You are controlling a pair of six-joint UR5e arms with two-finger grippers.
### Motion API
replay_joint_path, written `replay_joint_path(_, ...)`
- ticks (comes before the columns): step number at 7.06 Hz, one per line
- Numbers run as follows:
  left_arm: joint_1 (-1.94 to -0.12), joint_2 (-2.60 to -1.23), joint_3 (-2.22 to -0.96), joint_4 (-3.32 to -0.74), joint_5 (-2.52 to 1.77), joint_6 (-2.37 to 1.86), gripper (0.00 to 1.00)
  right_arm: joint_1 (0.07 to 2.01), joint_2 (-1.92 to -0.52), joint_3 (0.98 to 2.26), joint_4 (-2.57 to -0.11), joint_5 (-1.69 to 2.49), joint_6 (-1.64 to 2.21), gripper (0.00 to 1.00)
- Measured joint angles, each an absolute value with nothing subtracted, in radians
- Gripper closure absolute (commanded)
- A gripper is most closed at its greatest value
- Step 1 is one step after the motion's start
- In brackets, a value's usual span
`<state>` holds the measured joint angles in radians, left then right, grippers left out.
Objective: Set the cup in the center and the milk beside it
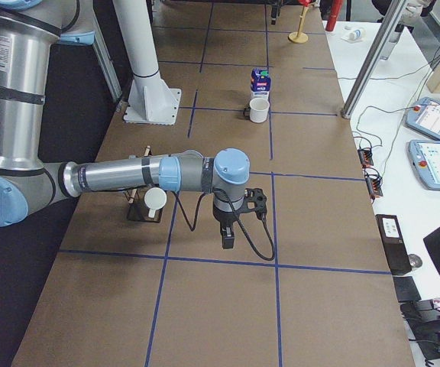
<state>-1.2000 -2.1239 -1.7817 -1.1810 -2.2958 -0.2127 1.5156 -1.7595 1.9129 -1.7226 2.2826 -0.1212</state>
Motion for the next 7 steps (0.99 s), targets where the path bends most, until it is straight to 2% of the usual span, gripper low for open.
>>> replay_joint_path(3,-1.428,-1.829,-1.784,-1.205,-2.332,0.221,0.00,1.516,-1.758,1.912,-1.723,2.283,-0.121,0.01)
replay_joint_path(5,-1.492,-1.627,-1.760,-1.311,-2.335,0.285,0.00,1.516,-1.759,1.913,-1.723,2.284,-0.120,0.01)
replay_joint_path(7,-1.505,-1.526,-1.696,-1.410,-2.335,0.293,0.00,1.516,-1.759,1.914,-1.723,2.284,-0.120,0.01)
